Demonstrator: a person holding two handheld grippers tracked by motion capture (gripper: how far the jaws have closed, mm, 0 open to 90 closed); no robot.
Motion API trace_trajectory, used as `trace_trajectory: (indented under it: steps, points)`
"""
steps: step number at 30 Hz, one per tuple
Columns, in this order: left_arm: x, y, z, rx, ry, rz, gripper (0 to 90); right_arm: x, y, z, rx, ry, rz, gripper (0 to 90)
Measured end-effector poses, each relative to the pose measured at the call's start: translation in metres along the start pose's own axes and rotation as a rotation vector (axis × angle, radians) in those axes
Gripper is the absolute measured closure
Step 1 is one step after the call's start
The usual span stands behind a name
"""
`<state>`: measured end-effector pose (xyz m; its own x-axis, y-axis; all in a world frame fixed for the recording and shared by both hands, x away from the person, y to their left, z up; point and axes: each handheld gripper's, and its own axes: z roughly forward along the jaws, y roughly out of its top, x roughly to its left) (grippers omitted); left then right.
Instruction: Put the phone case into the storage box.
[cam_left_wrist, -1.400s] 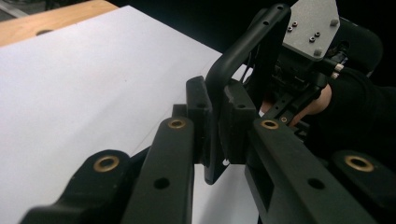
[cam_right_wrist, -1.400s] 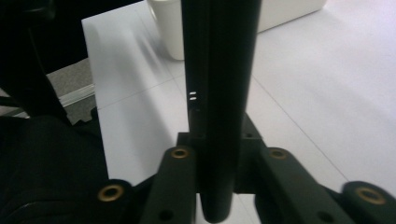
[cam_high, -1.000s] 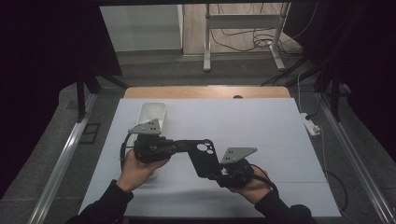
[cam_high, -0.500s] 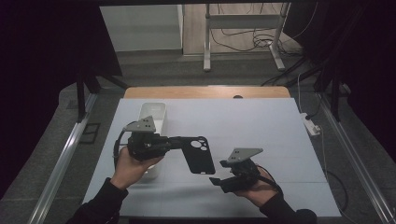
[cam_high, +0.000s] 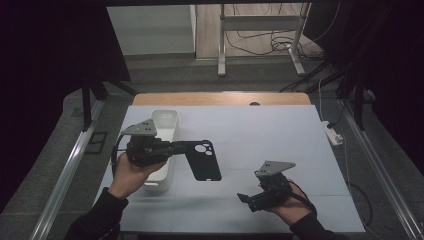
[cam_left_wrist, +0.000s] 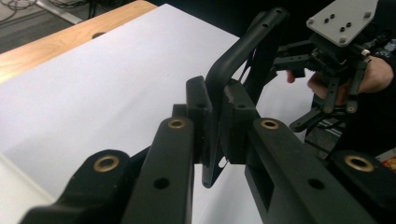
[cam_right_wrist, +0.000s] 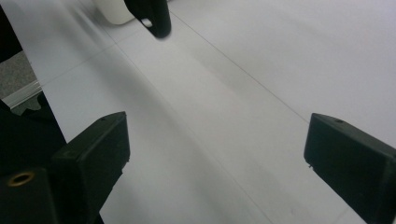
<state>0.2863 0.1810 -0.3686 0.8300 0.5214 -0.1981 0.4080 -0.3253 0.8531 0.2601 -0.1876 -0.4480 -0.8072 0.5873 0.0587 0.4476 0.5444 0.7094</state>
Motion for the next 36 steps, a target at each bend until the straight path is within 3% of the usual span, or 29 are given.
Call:
trace_trajectory:
  steps: [11,36]
  points:
    - [0.011,0.003,-0.019,0.006,0.044,-0.010,82.5,-0.011,-0.018,-0.016,-0.001,-0.052,0.036,0.0]
    - [0.038,-0.001,-0.066,-0.005,0.165,-0.044,82.4,-0.031,-0.058,-0.049,-0.026,-0.186,0.149,0.0]
